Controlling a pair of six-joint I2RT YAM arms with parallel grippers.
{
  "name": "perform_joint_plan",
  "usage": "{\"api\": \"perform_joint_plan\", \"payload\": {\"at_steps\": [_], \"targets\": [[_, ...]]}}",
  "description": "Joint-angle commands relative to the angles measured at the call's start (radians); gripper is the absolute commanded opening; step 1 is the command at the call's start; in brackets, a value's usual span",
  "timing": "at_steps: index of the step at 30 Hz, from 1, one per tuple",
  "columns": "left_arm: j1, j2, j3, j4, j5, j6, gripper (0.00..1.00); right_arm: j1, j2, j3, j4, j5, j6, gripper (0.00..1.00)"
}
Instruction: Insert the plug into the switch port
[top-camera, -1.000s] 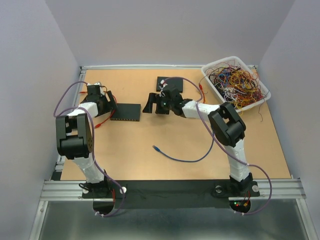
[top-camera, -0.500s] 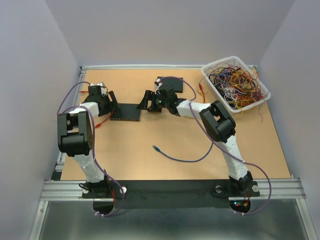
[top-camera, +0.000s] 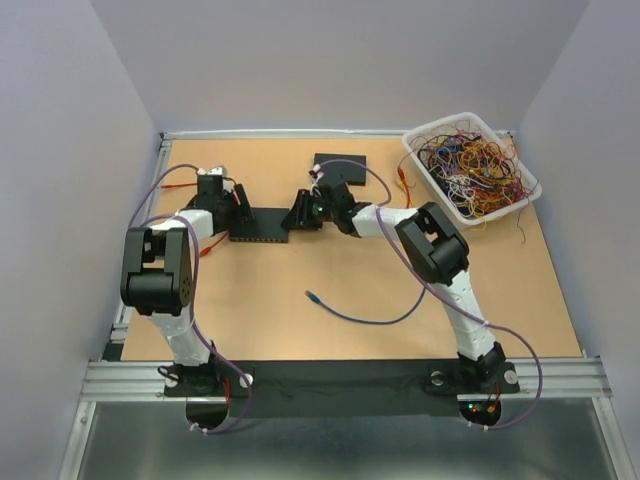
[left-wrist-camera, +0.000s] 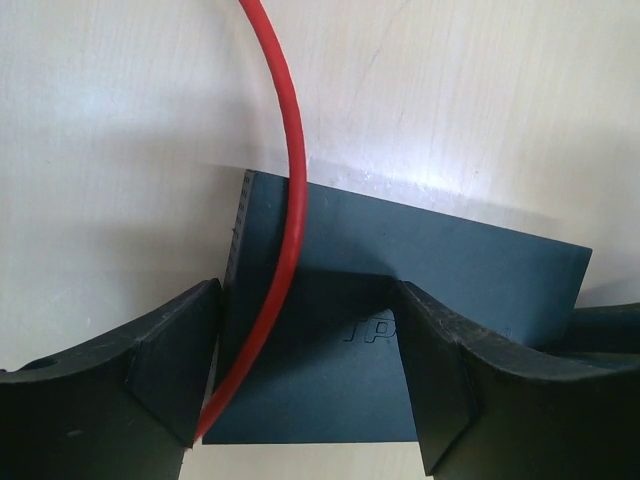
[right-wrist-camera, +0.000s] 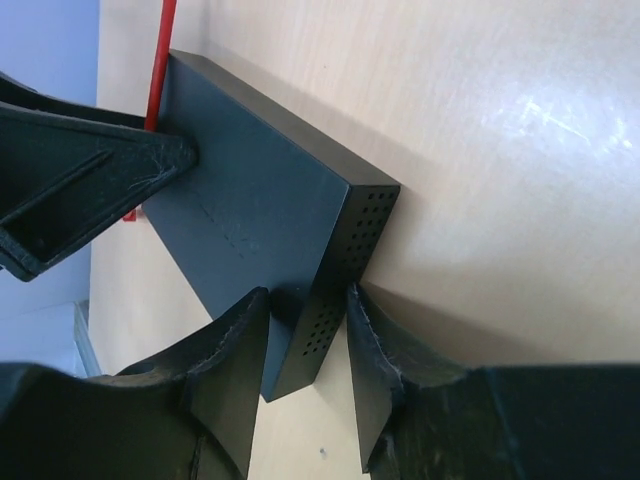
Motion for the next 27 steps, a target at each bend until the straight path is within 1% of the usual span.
{"api": "perform_joint_plan", "payload": {"at_steps": [1, 2, 3, 4, 5, 6, 11, 12, 15, 16, 19, 20, 23, 27], "targets": [[-0.099, -0.024, -0.105, -0.005, 0.09, -0.11, 0.77, 0.026, -0.051, -0.111, 0.0, -0.003, -0.029, 0.41], [-0.14, -0.048, -0.113, -0.014, 0.062, -0.124, 0.77, 0.025, -0.091, -0.138, 0.003, 0.012, -0.036, 0.41], [-0.159, -0.065, -0.131, -0.007, 0.049, -0.136, 0.77, 0.026, -0.111, -0.17, 0.003, 0.02, -0.042, 0.41], [-0.175, -0.088, -0.16, 0.015, 0.063, -0.168, 0.77, 0.026, -0.129, -0.223, 0.003, 0.031, -0.057, 0.41], [-0.191, -0.088, -0.176, 0.028, 0.072, -0.185, 0.77, 0.026, -0.154, -0.224, 0.001, 0.043, -0.065, 0.41], [-0.226, -0.113, -0.188, 0.035, 0.072, -0.205, 0.77, 0.025, -0.193, -0.284, 0.001, 0.069, -0.069, 0.41], [-0.33, -0.183, -0.262, 0.065, 0.057, -0.328, 0.77, 0.022, -0.325, -0.45, -0.002, 0.131, -0.109, 0.42], [-0.37, -0.202, -0.266, 0.064, 0.048, -0.346, 0.77, 0.02, -0.344, -0.496, -0.008, 0.158, -0.112, 0.42], [-0.433, -0.242, -0.294, 0.067, 0.031, -0.414, 0.77, 0.01, -0.399, -0.549, -0.025, 0.195, -0.131, 0.42], [-0.48, -0.252, -0.311, 0.073, 0.015, -0.434, 0.77, 0.003, -0.414, -0.567, -0.031, 0.204, -0.143, 0.43], [-0.55, -0.285, -0.341, 0.088, -0.011, -0.515, 0.78, -0.017, -0.416, -0.572, -0.058, 0.236, -0.174, 0.44], [-0.599, -0.295, -0.346, 0.094, -0.018, -0.541, 0.78, -0.024, -0.412, -0.569, -0.066, 0.244, -0.183, 0.44], [-0.68, -0.308, -0.357, 0.105, -0.054, -0.616, 0.79, -0.044, -0.39, -0.547, -0.089, 0.25, -0.211, 0.44], [-0.714, -0.311, -0.36, 0.105, -0.092, -0.649, 0.79, -0.046, -0.393, -0.529, -0.137, 0.241, -0.238, 0.44]]}}
